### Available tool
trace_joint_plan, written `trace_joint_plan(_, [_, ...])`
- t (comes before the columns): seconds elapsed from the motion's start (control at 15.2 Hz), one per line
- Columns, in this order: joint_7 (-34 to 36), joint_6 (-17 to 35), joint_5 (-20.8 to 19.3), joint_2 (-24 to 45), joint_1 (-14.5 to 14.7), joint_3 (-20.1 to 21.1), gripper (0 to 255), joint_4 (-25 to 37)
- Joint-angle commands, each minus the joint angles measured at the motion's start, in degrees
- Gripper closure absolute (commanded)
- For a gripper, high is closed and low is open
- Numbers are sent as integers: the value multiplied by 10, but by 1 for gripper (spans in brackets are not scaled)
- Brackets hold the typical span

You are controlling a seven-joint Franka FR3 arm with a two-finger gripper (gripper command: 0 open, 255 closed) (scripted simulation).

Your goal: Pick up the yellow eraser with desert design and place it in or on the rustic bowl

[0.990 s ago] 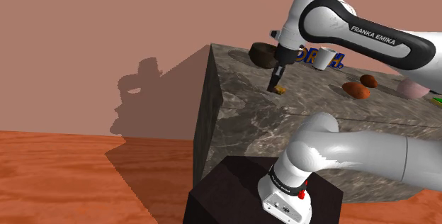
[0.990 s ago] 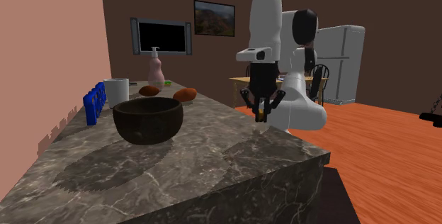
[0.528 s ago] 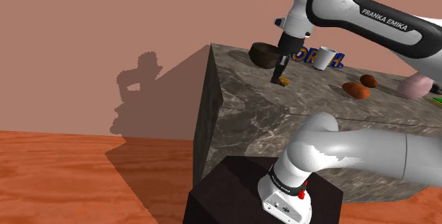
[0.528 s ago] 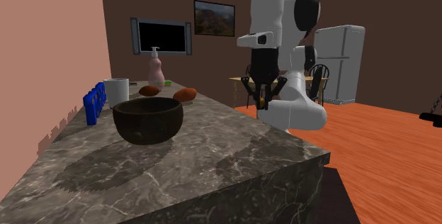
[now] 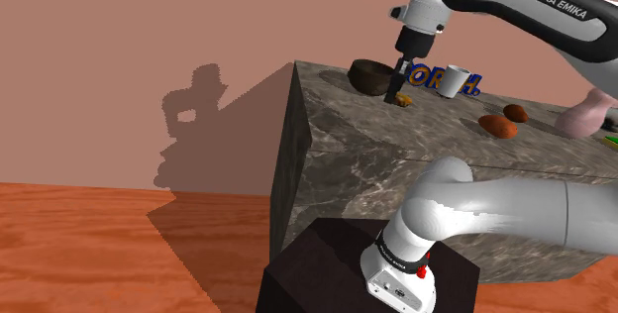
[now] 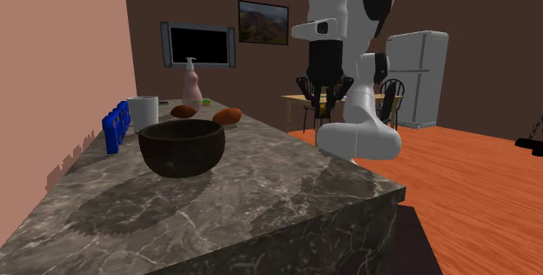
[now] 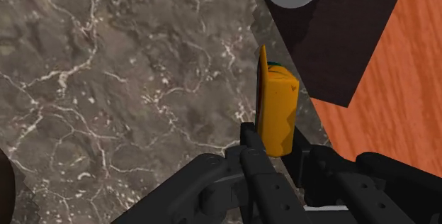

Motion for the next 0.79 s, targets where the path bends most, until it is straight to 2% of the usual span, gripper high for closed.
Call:
trace_joint_plan(0.0, [-1,-12,2,10,1,1,255,22])
trace_joint_plan(0.73, [-4,-73,9,55,6,8,255,127])
